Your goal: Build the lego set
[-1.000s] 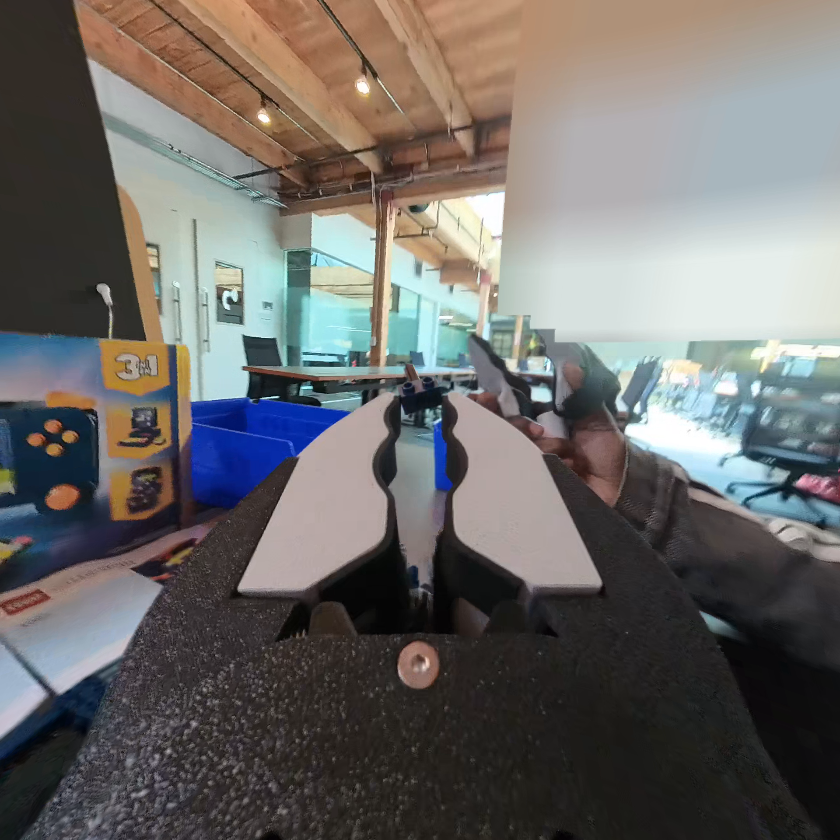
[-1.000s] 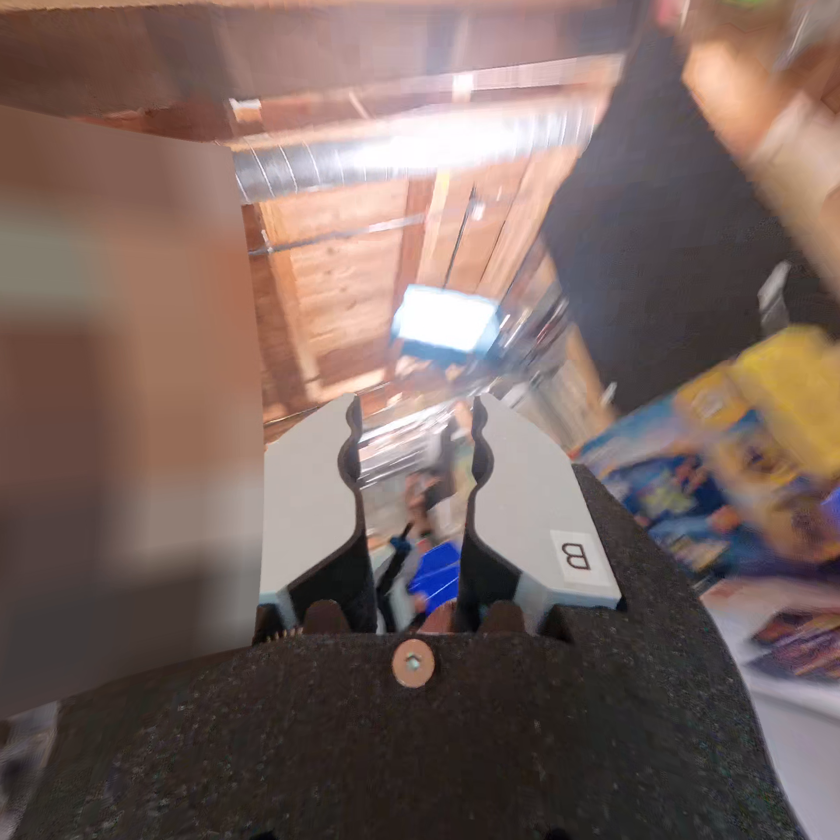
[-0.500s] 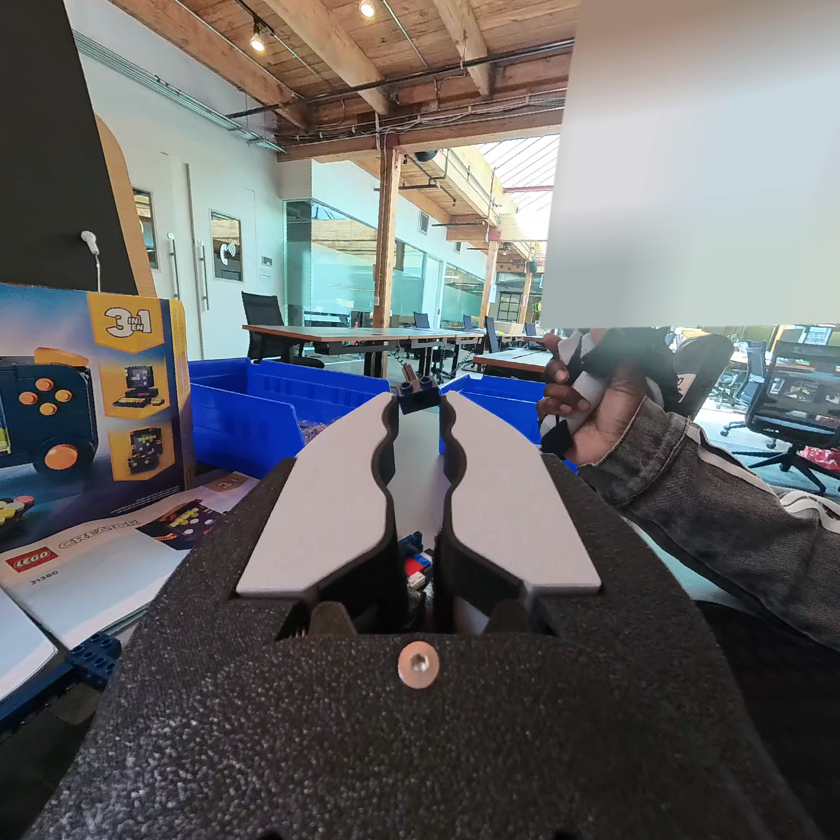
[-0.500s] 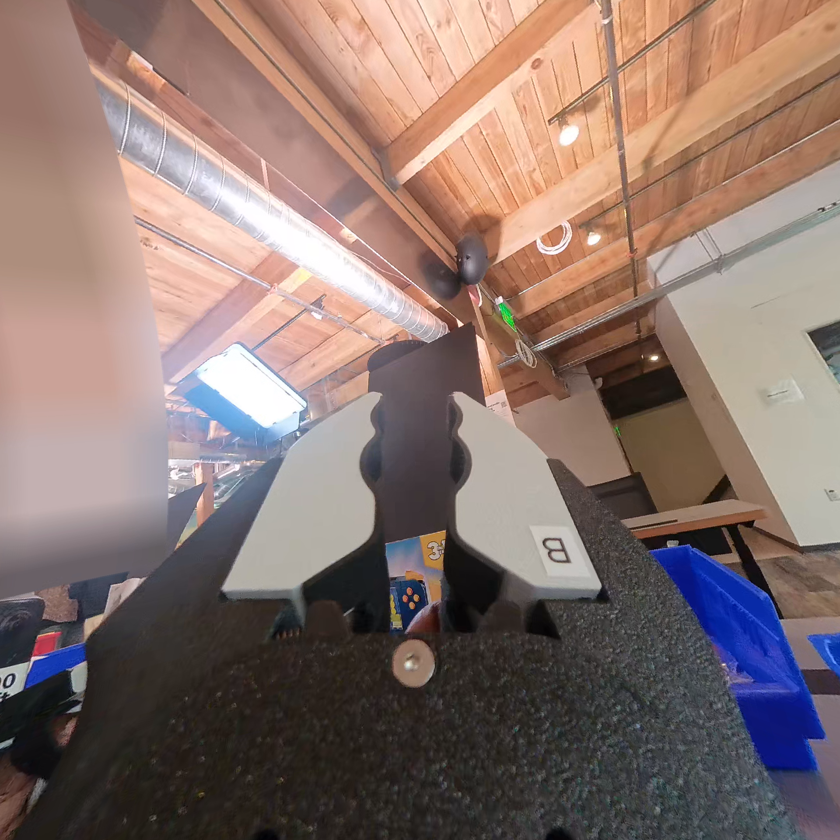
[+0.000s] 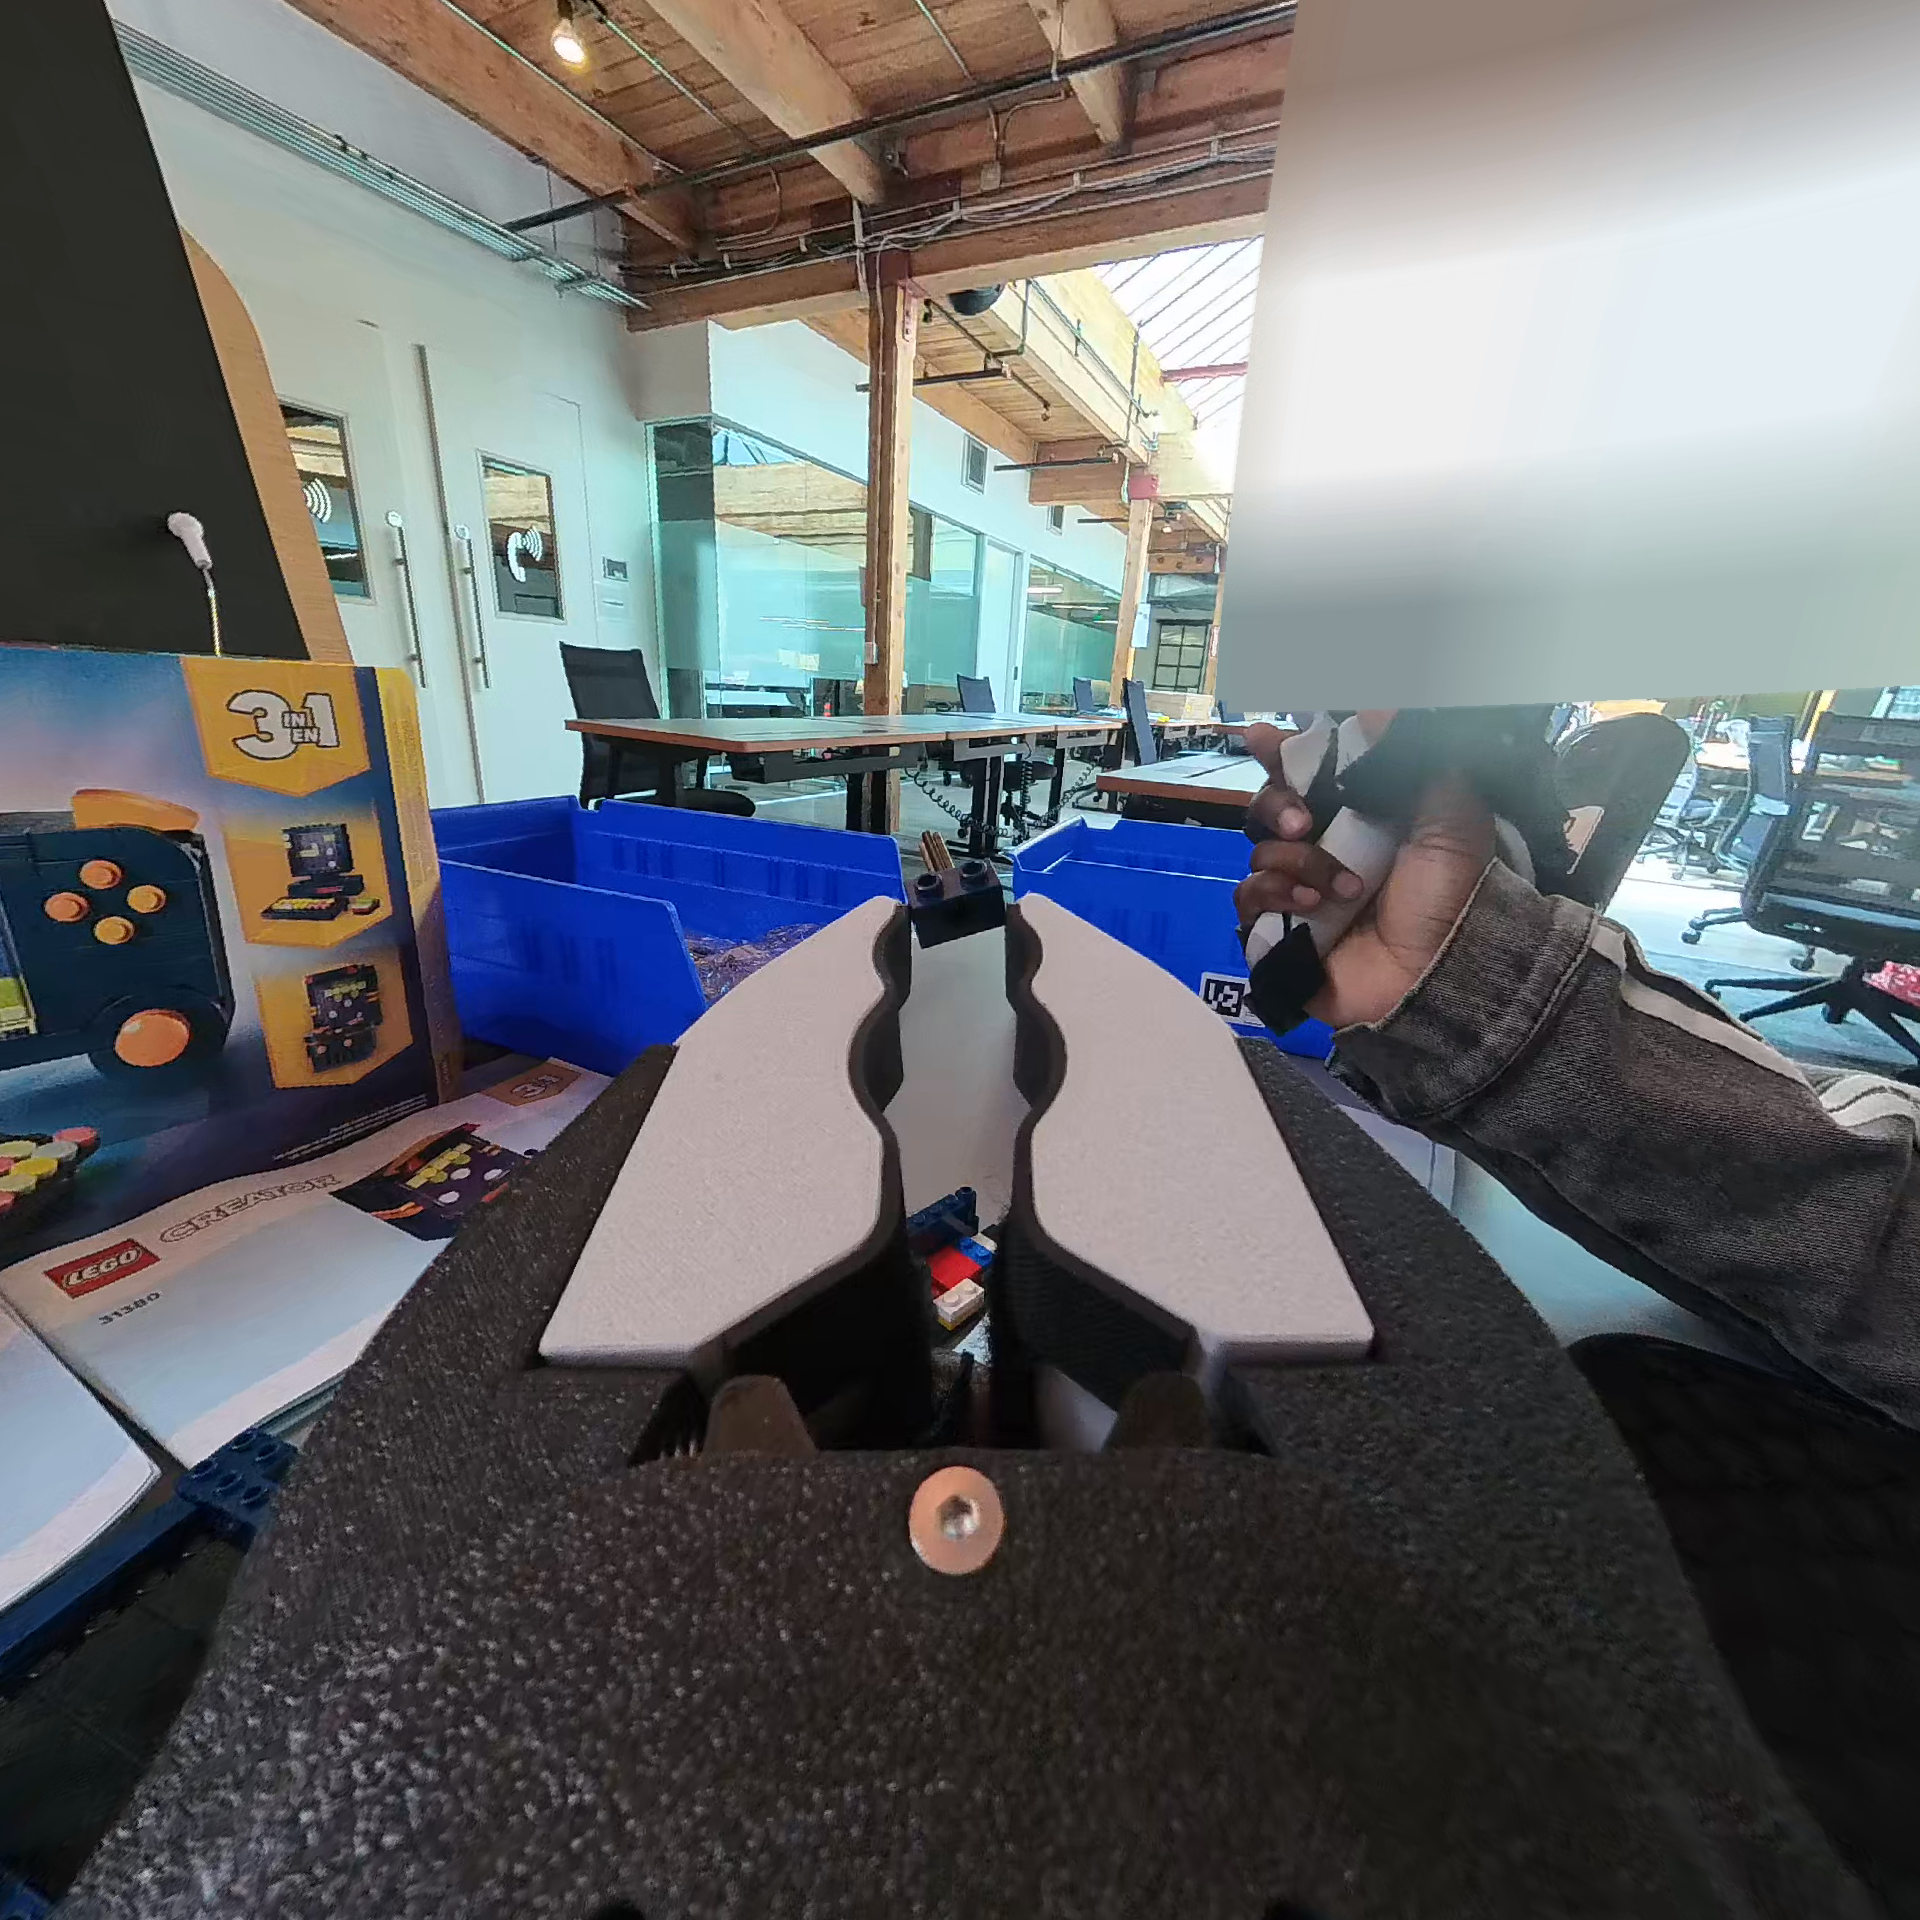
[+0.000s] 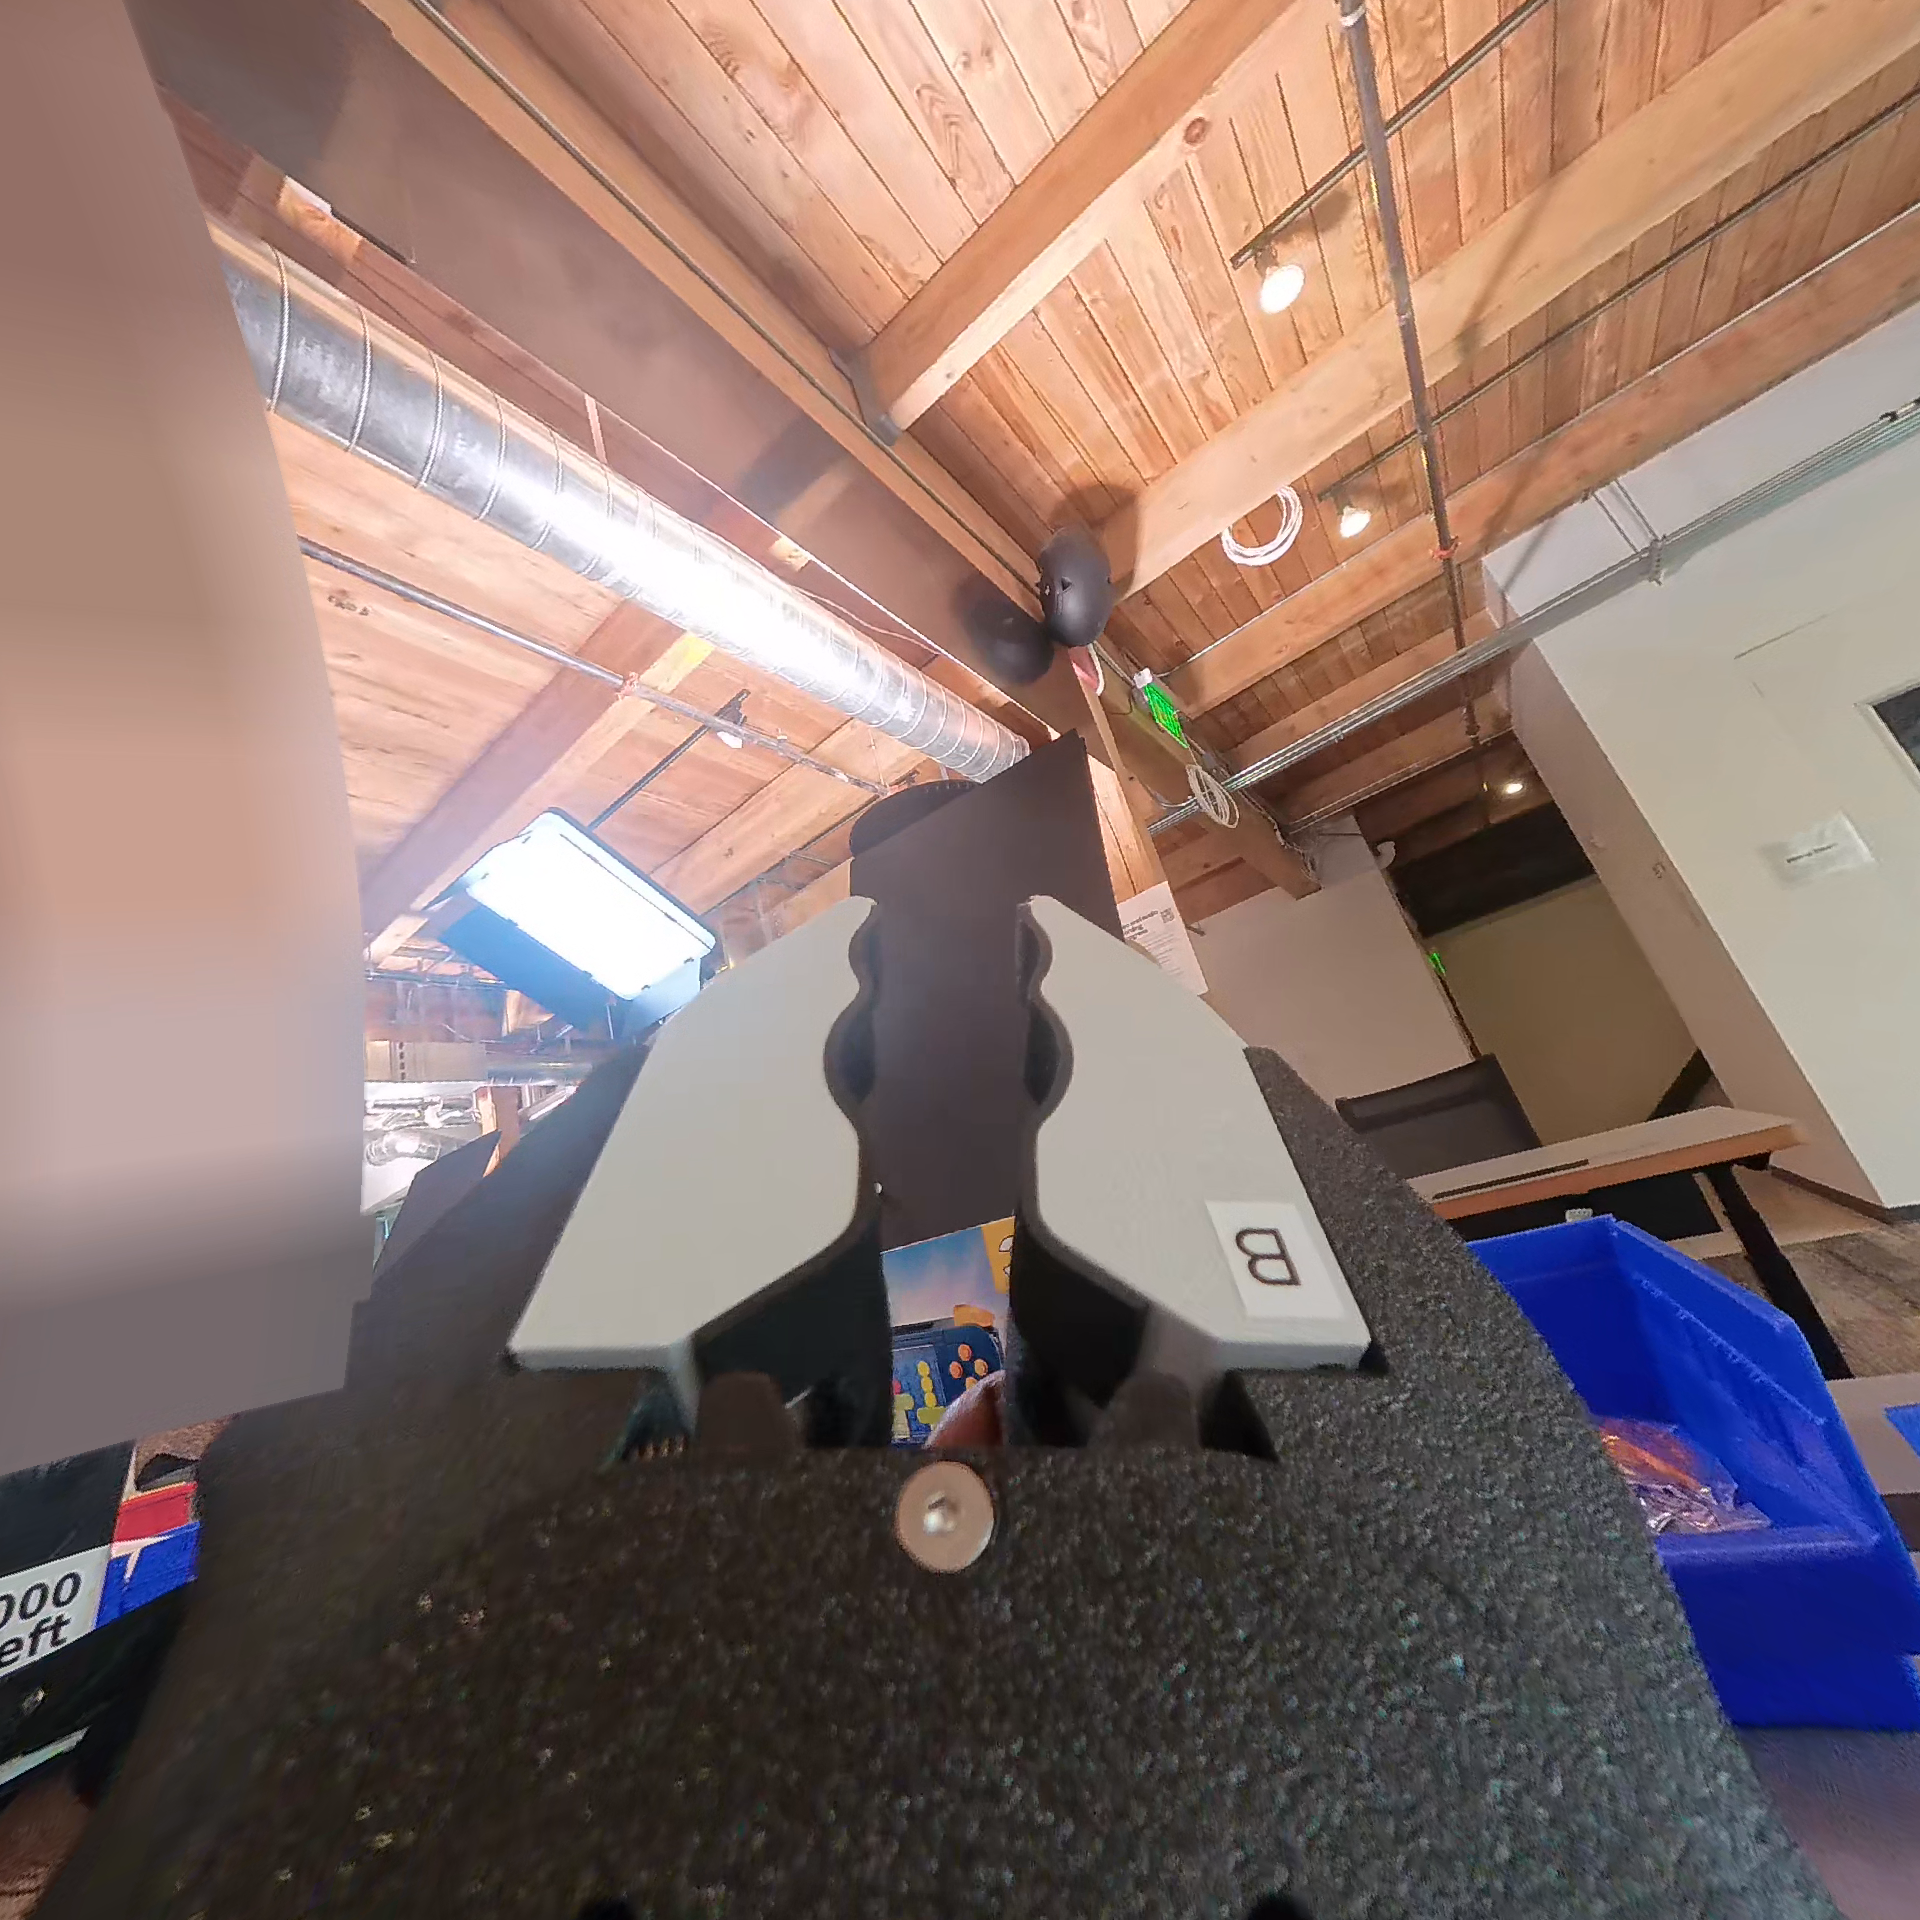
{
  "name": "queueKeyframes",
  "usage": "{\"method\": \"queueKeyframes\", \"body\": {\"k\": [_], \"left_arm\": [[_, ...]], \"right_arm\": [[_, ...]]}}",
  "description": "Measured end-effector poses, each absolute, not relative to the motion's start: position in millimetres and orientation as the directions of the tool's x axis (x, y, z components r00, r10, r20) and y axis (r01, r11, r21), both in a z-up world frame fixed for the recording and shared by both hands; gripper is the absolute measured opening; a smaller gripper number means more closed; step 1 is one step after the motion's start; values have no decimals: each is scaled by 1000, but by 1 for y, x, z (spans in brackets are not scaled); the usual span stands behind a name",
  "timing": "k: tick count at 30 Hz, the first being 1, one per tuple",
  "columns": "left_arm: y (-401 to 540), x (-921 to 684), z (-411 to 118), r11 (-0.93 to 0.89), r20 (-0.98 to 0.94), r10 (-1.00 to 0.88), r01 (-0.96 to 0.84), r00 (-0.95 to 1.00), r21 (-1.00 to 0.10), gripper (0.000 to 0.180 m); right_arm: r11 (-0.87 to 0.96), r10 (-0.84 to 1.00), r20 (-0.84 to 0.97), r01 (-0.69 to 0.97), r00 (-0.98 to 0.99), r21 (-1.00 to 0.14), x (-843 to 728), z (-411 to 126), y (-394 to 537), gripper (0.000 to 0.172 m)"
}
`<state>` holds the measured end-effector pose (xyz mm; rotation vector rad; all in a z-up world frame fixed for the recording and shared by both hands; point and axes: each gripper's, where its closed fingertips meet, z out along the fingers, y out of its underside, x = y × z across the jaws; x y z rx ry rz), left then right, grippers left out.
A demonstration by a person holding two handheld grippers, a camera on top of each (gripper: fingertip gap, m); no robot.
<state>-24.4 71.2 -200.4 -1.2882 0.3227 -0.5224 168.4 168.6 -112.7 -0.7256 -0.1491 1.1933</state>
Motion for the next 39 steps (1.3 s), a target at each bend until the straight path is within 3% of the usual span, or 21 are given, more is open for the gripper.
{"method": "queueKeyframes", "body": {"k": [33, 39], "left_arm": [[71, -23, -201, 181, 70, -544, 198, 836, -963, 16], [71, -22, -201, 173, 83, -557, 213, 827, -962, 16]], "right_arm": [[167, 878, -295, -818, 378, -551, 177, -112, 171, 22], [93, 935, -215, -779, 283, -621, 150, -111, 160, 21]]}}
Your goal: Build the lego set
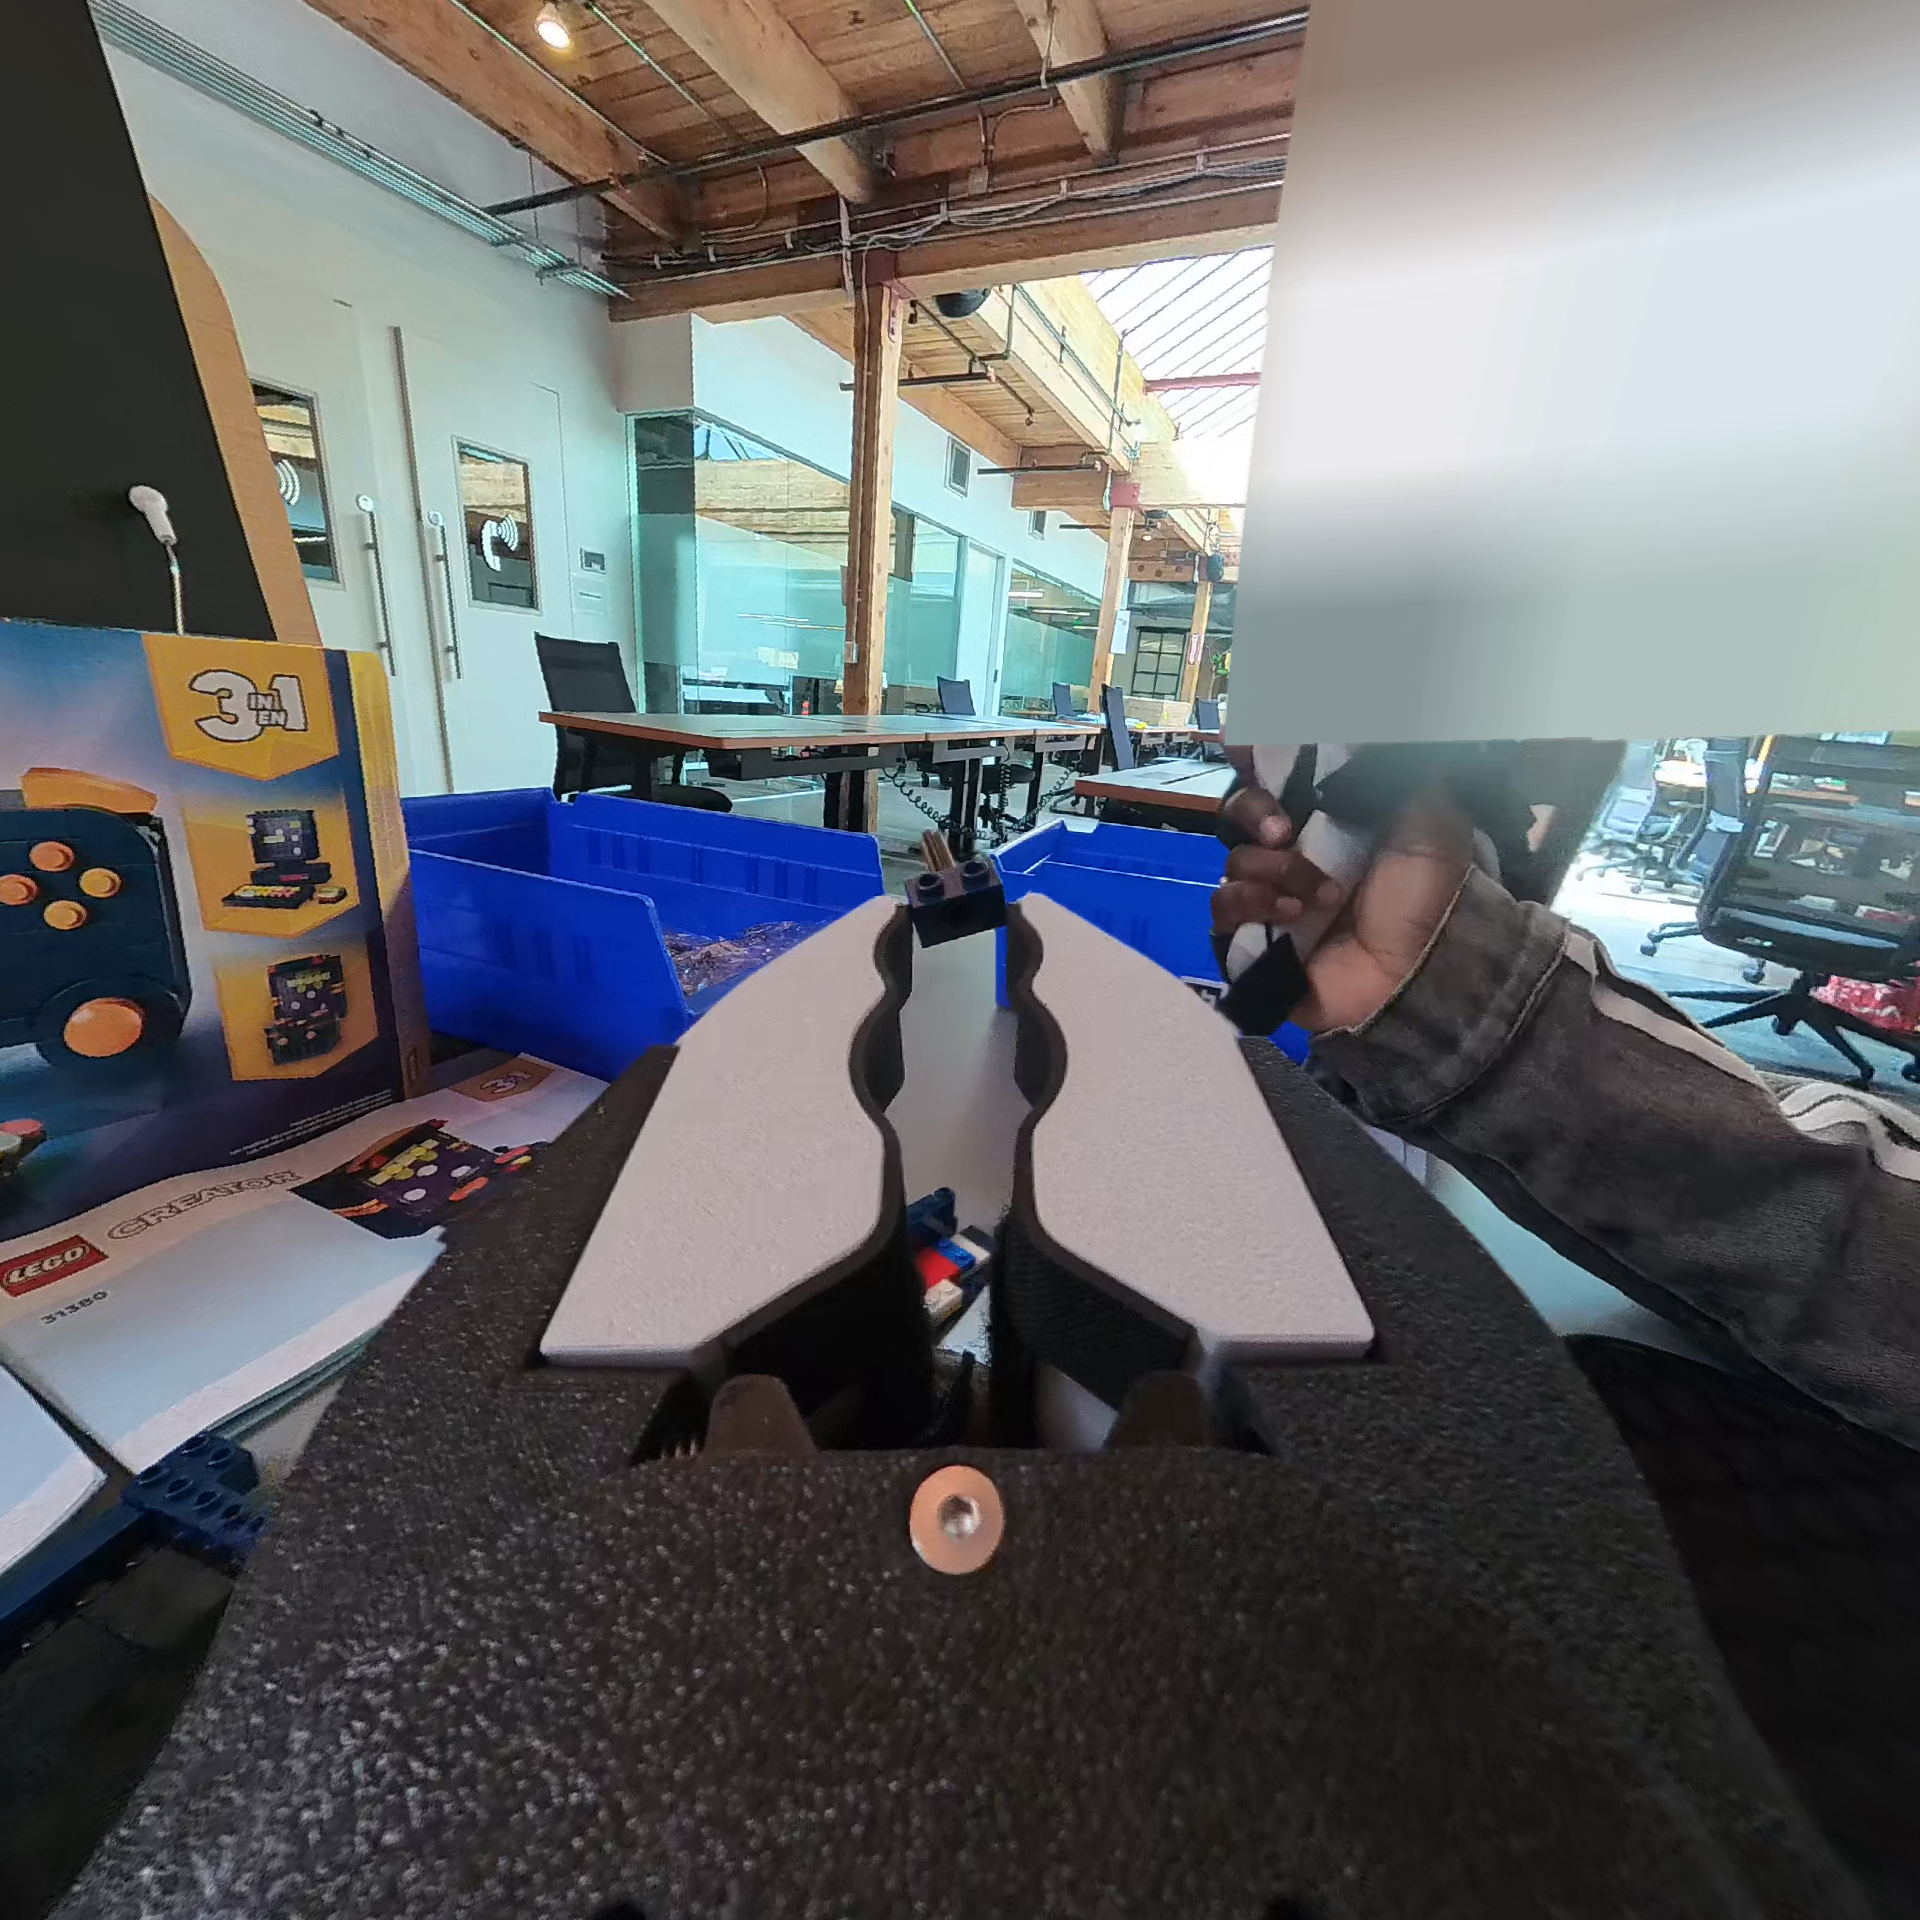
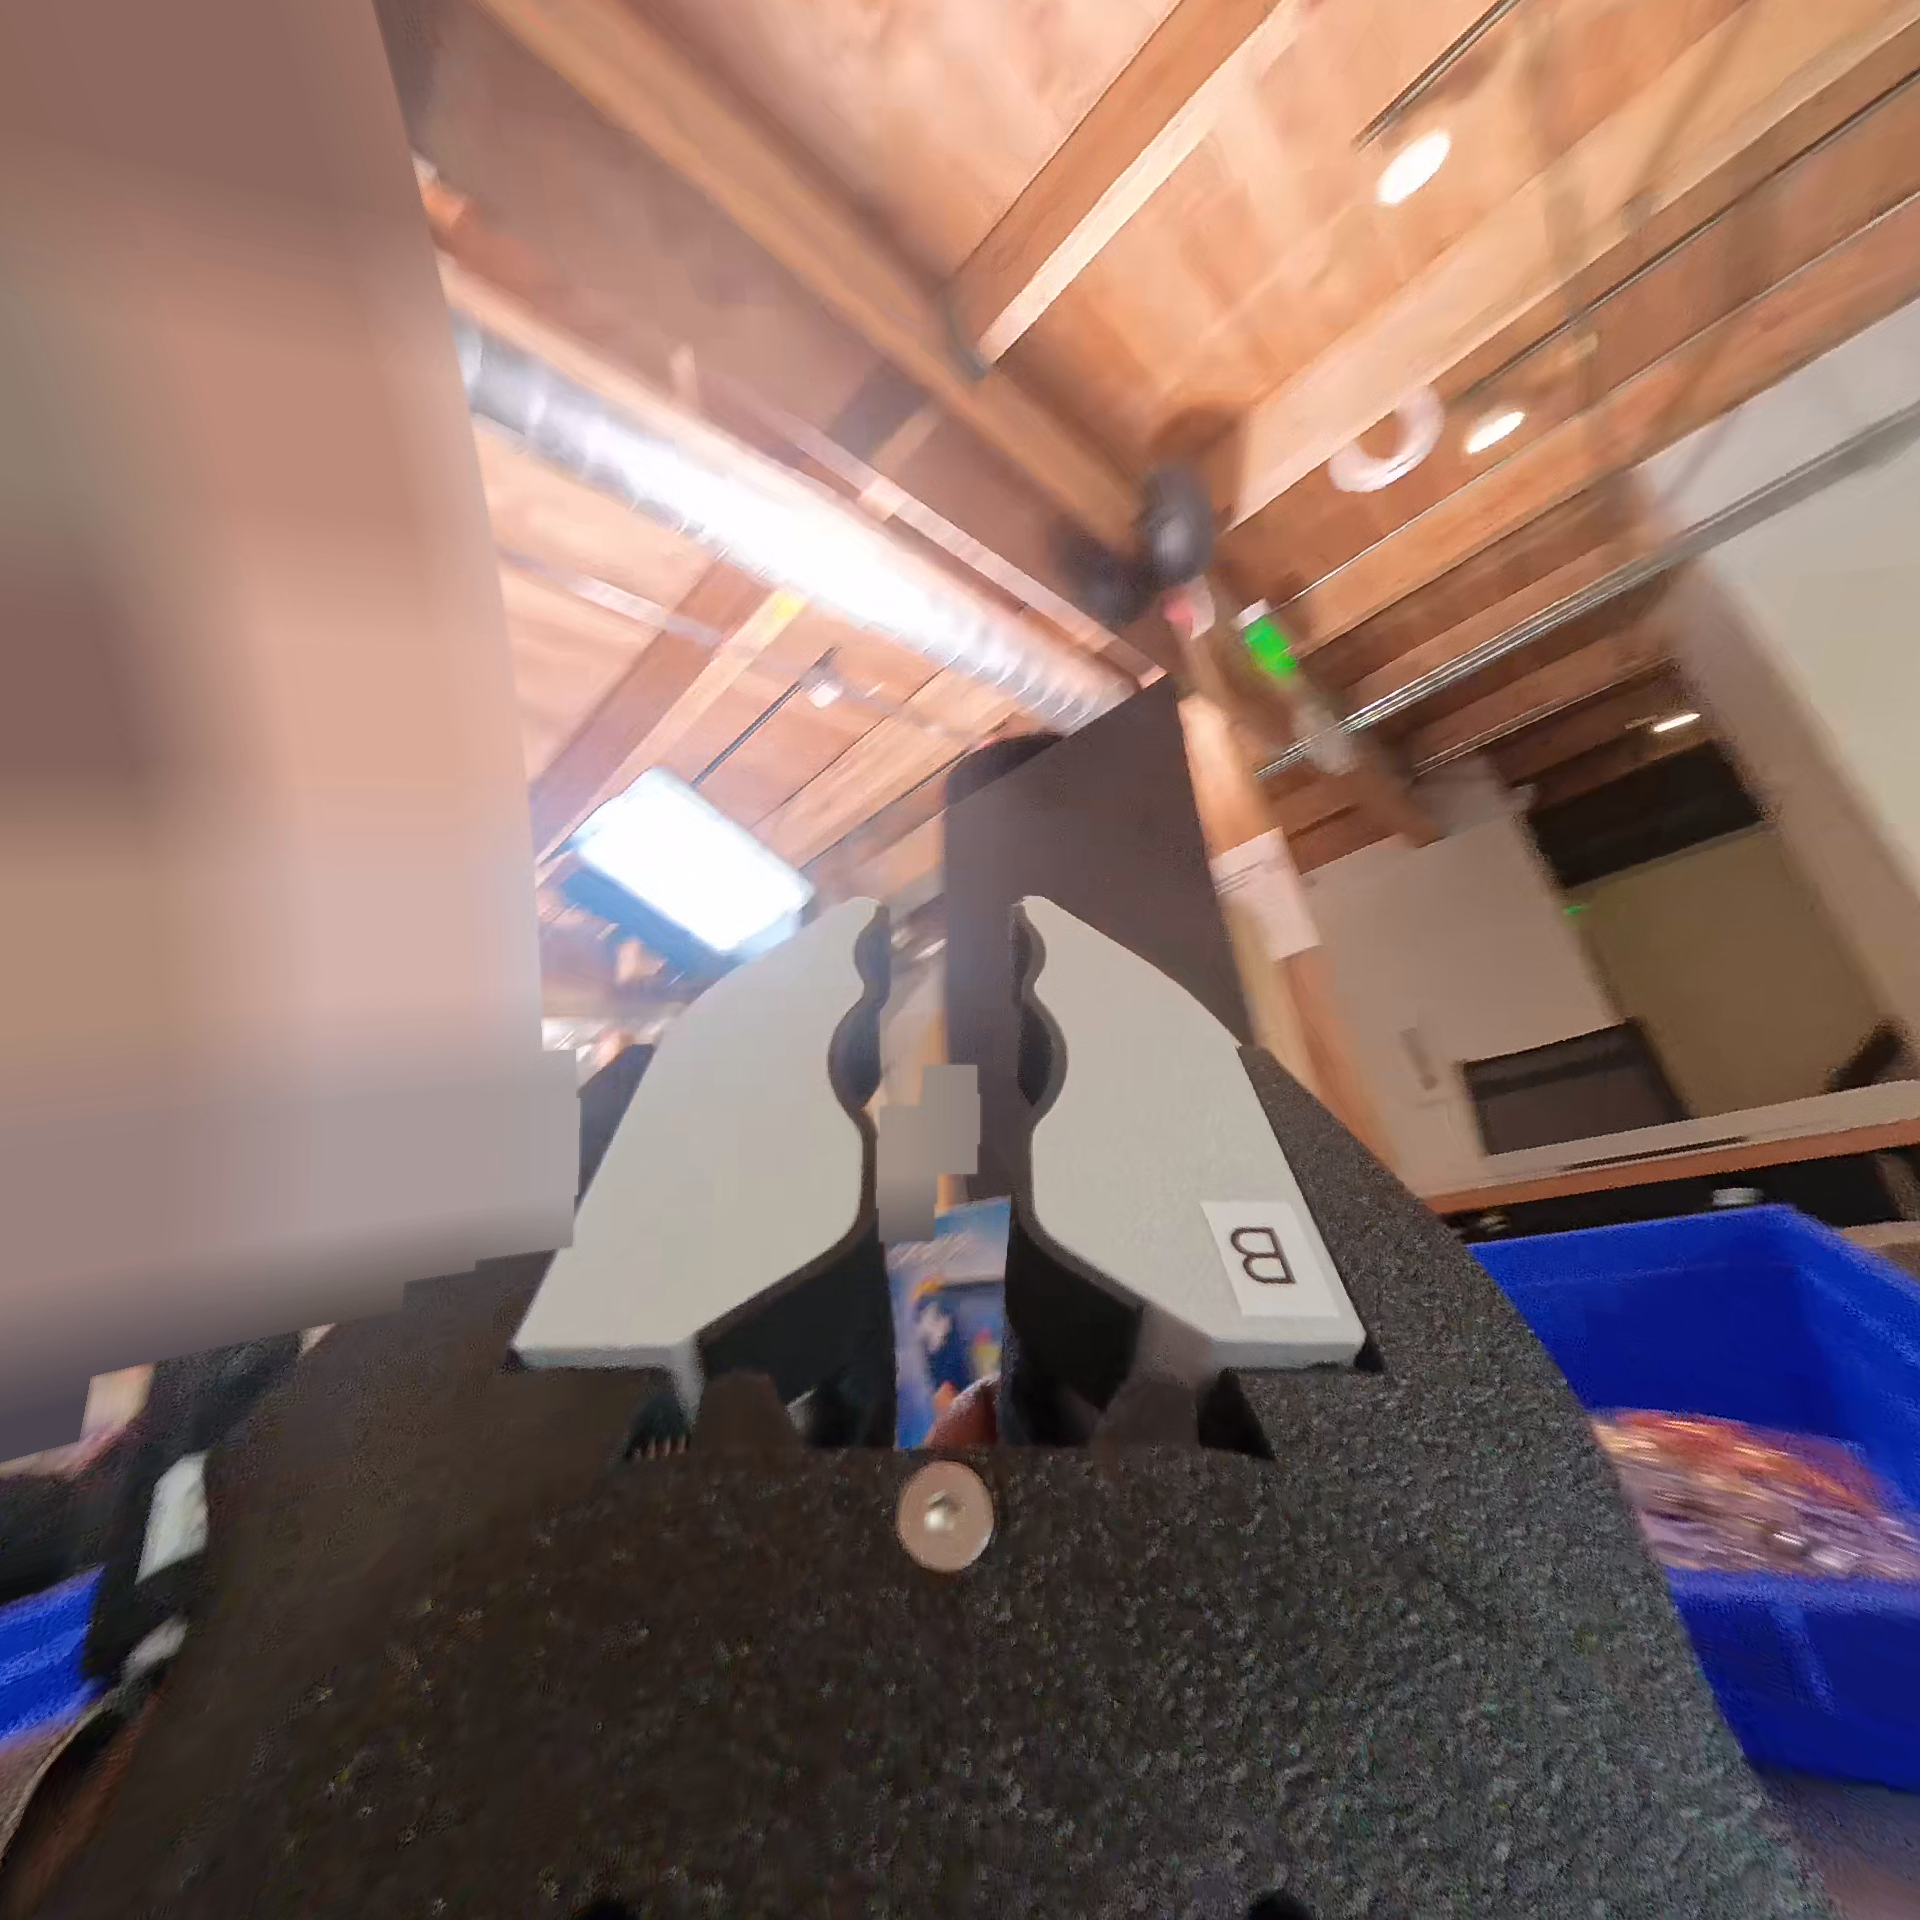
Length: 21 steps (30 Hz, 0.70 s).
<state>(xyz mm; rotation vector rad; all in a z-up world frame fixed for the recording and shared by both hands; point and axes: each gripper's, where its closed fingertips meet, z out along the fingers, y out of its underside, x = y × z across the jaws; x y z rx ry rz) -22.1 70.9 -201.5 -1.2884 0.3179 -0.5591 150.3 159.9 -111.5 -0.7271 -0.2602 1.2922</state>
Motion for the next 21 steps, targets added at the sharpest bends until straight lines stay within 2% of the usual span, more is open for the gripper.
{"method": "queueKeyframes", "body": {"k": [2, 4, 6, 9, 12, 15, 18, 21], "left_arm": [[68, -18, -199, 153, 118, -604, 260, 788, -953, 17], [55, -1, -193, 69, 203, -750, 380, 630, -922, 16], [47, 7, -189, -25, 284, -826, 473, 486, -881, 16], [43, 8, -187, -47, 295, -849, 495, 437, -868, 16], [40, 6, -186, 14, 201, -852, 405, 483, -914, 16], [43, -2, -193, 103, 62, -806, 243, 589, -965, 16], [46, -5, -196, 104, 61, -790, 232, 610, -967, 16], [47, -2, -200, 63, 102, -804, 254, 585, -965, 16]], "right_arm": [[60, 982, -78, -685, 170, -726, 117, -114, 136, 22], [100, 995, 85, -543, 53, -834, 80, -127, 104, 21], [113, 981, 167, -409, -98, -905, 50, -148, 73, 20], [-64, 921, 51, -281, -385, -958, 31, -168, 40, 20], [-136, 866, -91, -56, -491, -989, 31, -193, 36, 18], [5, 848, -146, 282, -510, -959, 45, -245, 33, 18], [185, 866, -137, 563, -481, -806, 58, -308, 36, 14], [234, 864, -182, 695, -469, -680, 58, -341, 32, 16]]}}
